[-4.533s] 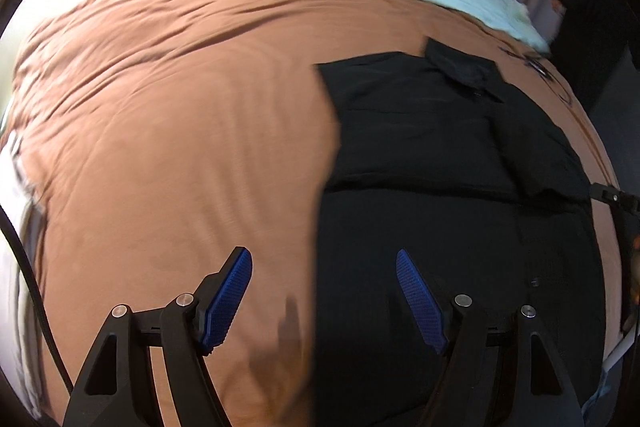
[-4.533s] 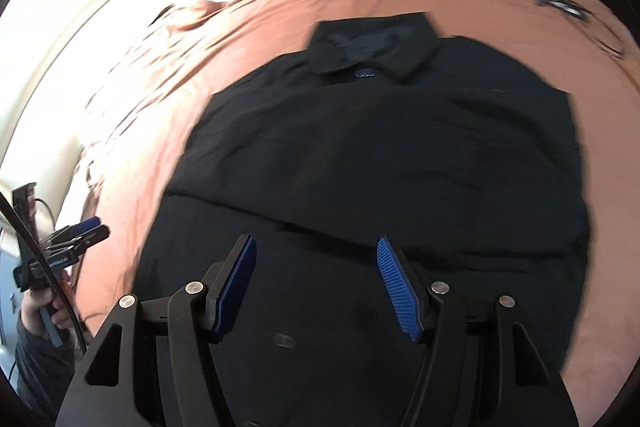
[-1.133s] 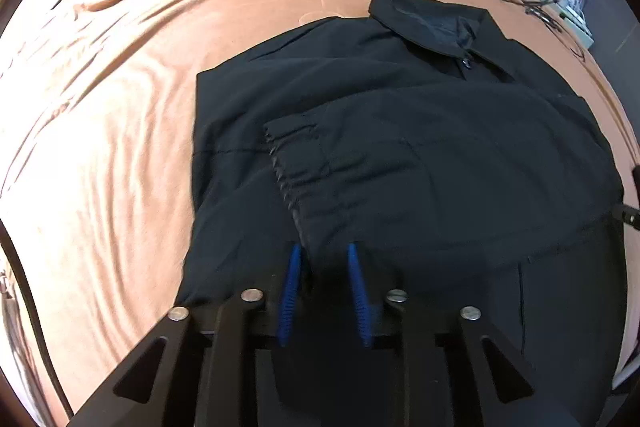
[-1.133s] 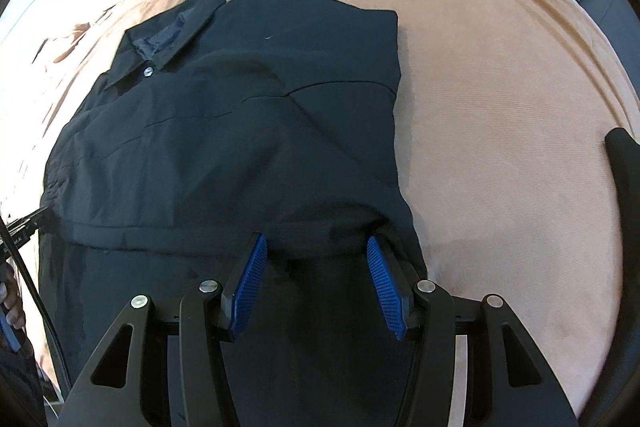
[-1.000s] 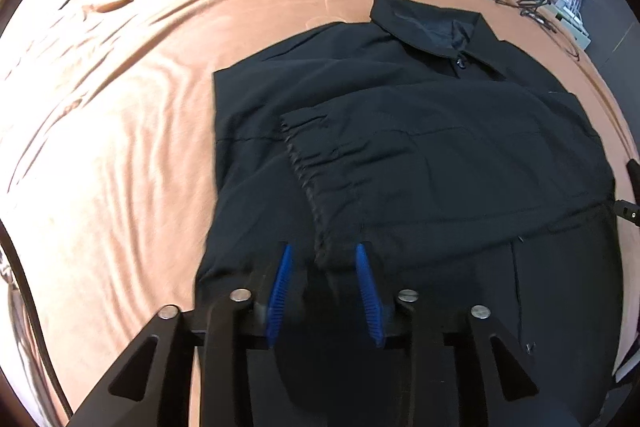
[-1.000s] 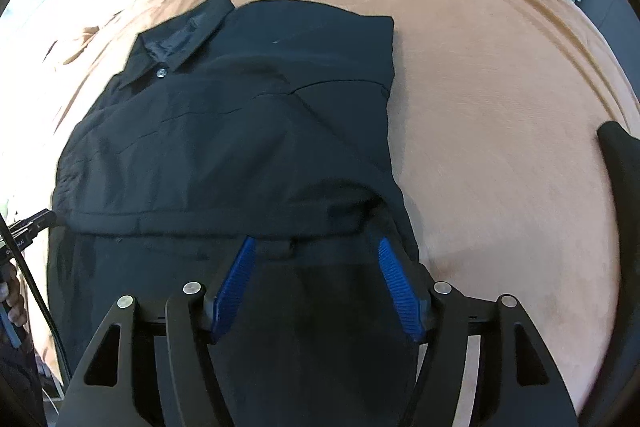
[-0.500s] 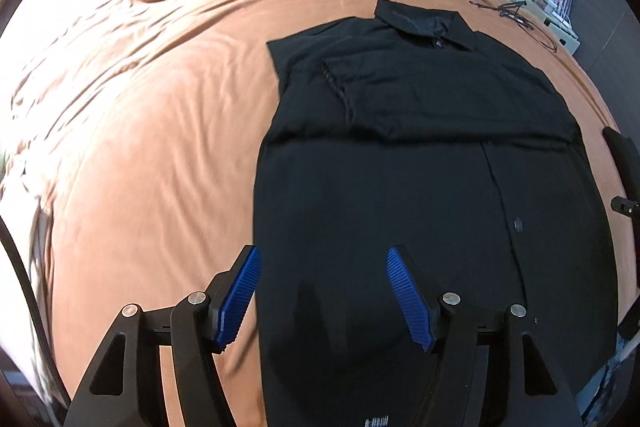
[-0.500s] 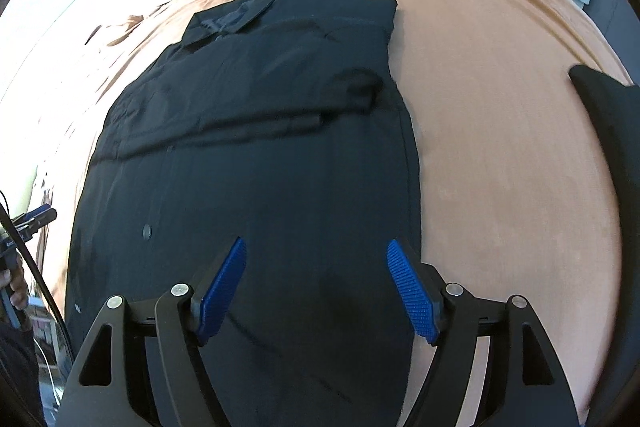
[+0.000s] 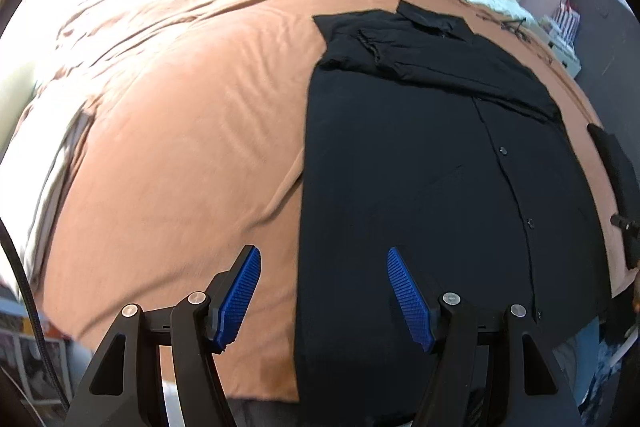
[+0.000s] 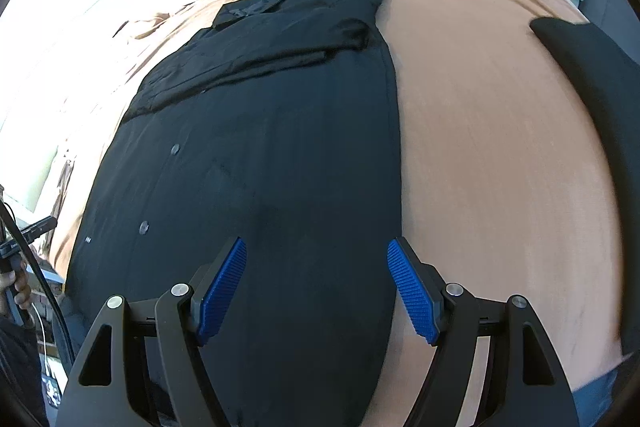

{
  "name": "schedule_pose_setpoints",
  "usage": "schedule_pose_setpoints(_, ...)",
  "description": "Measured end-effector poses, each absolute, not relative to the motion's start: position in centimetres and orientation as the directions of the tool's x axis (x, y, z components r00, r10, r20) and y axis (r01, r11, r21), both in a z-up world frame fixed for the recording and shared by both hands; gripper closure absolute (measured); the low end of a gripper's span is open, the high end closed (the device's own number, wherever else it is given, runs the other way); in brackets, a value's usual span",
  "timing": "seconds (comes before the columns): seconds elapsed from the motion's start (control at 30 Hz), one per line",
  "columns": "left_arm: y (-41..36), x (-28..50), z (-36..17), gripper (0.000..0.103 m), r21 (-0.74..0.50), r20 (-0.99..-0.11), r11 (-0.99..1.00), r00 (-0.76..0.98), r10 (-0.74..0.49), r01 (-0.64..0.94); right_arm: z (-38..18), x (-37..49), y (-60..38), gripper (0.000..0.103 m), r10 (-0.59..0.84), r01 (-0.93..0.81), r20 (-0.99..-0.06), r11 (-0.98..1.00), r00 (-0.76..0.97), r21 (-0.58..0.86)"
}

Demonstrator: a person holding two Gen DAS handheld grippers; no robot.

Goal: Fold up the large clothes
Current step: 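Withdraw both tools from the folded shirt, then grasp the shirt hem with the left tool while the right tool grasps the hem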

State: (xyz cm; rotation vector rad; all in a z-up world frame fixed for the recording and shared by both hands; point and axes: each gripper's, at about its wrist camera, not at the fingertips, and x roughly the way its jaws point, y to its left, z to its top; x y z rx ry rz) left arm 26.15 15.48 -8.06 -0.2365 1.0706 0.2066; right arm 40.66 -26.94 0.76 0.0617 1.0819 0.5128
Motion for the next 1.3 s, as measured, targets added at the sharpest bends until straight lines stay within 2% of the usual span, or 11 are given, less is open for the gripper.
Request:
schedule_pose_setpoints(0.33, 14.7, 18.1, -7.2, 0.035, -0.162, -0.841, 0.941, 0.54, 0.025, -0.296, -0.8, 32.9, -30.6, 0.031, 0.471, -0.343, -0.794, 0.871, 0.384, 0.351)
schedule_pose_setpoints(0.5, 15.0, 15.4, -8.0, 0.035, -0.186, -0.831, 0.934, 0.556, 0.017, -0.306, -2.5, 31.1, -32.6, 0.031, 0.516, -0.278, -0.762, 0.855, 0.39, 0.437)
schedule_pose_setpoints(0.57, 15.2, 14.6, -8.4, 0.035, -0.199, -0.83, 0.928, 0.558, 0.012, -0.316, -3.4, 30.8, -33.1, 0.037, 0.53, -0.249, -0.759, 0.848, 0.378, 0.468)
schedule_pose_setpoints(0.63, 15.4, 13.7, -8.7, 0.035, -0.212, -0.828, 0.922, 0.561, 0.006, -0.323, -4.6, 30.8, -33.6, 0.052, 0.562, -0.209, -0.749, 0.827, 0.35, 0.523)
schedule_pose_setpoints(0.67, 15.5, 13.3, -8.8, 0.035, -0.214, -0.828, 0.92, 0.561, 0.007, -0.327, -5.0, 30.9, -33.8, 0.056, 0.578, -0.193, -0.743, 0.815, 0.338, 0.546)
schedule_pose_setpoints(0.73, 15.6, 12.3, -8.9, 0.035, -0.218, -0.827, 0.915, 0.562, 0.01, -0.338, -5.5, 31.0, -34.3, 0.075, 0.595, -0.165, -0.73, 0.8, 0.337, 0.576)
schedule_pose_setpoints(0.83, 15.8, 11.3, -8.8, 0.035, -0.226, -0.824, 0.909, 0.566, 0.014, -0.351, -5.2, 30.8, -35.4, 0.088, 0.642, -0.155, -0.682, 0.758, 0.35, 0.634)
schedule_pose_setpoints(0.93, 15.8, 10.5, -8.6, 0.035, -0.237, -0.818, 0.903, 0.575, 0.013, -0.358, -3.9, 30.0, -35.8, 0.091, 0.647, -0.174, -0.657, 0.751, 0.387, 0.637)
schedule_pose_setpoints(1.13, 16.1, 11.1, -8.5, 0.035, -0.272, -0.804, 0.899, 0.594, -0.016, -0.344, -2.5, 29.4, -35.6, 0.093, 0.621, -0.169, -0.667, 0.771, 0.411, 0.614)
schedule_pose_setpoints(1.3, 16.9, 13.2, -10.4, 0.035, -0.314, -0.803, 0.888, 0.594, -0.06, -0.336, -2.2, 29.0, -35.7, 0.093, 0.62, -0.17, -0.665, 0.772, 0.417, 0.613)
